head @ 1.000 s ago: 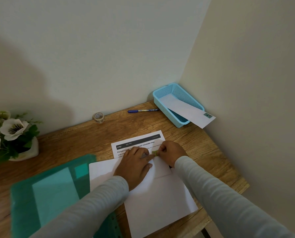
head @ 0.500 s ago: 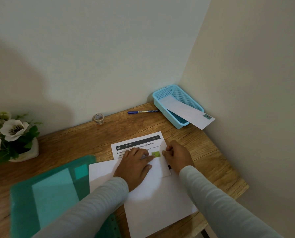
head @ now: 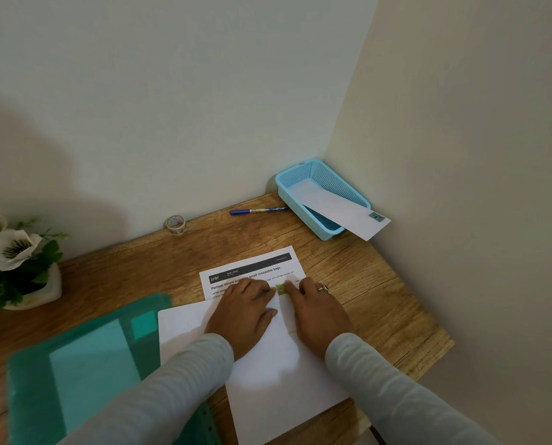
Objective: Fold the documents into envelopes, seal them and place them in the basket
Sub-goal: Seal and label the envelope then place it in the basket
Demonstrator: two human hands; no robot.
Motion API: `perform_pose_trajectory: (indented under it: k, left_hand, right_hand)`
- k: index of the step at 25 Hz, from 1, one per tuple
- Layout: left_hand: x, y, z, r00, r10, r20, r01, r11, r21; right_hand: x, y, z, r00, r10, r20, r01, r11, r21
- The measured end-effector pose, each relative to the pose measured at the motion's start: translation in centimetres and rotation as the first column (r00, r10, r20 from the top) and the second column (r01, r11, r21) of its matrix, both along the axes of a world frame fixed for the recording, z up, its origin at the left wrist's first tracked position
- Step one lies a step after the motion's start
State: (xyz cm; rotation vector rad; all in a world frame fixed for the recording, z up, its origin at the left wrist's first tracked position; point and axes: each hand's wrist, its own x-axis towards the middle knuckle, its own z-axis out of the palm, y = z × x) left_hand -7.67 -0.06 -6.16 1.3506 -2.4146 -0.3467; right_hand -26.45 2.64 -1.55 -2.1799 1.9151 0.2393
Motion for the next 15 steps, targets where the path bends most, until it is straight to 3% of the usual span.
perform_pose_trajectory:
  k: [6,15]
  left_hand:
    - [-0.2,0.2,0.1,1.000,0.024,0.007,-0.023,0.997,-0.075]
    - [-0.2,0.2,0.1,0.999,0.031,0.013,-0.029,0.994,-0.107]
  right_hand:
    - [0.2,0.3,0.3,0.990,0.107,-0.095,-0.111,0.993,-0.033]
    - [1.6,0.1,0.4,0.993,0.067,-0.098,-0.067,0.998,0.011]
